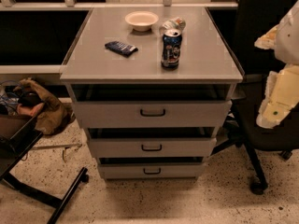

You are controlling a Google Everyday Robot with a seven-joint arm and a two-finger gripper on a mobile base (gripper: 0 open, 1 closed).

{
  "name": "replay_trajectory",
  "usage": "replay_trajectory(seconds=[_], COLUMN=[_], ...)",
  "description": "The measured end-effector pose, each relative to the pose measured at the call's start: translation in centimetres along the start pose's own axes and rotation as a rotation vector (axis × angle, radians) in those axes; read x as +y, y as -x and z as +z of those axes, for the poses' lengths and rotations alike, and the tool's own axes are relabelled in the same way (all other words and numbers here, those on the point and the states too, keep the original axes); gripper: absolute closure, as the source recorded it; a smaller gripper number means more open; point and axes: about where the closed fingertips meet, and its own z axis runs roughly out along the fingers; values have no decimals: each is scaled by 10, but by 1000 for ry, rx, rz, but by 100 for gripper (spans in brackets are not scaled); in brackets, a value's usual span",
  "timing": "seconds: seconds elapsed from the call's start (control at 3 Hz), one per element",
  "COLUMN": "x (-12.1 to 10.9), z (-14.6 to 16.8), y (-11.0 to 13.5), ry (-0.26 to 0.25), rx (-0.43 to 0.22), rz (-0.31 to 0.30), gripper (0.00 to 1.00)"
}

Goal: Open top drawer

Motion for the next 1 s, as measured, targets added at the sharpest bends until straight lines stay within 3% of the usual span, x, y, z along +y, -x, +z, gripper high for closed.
replay_trajectory(seconds=[0.67, 1.0], x=[6, 17], z=[18, 69], y=[7, 21], ry=[-2, 6], rx=[16, 17], rz=[-25, -65], gripper=[0, 0])
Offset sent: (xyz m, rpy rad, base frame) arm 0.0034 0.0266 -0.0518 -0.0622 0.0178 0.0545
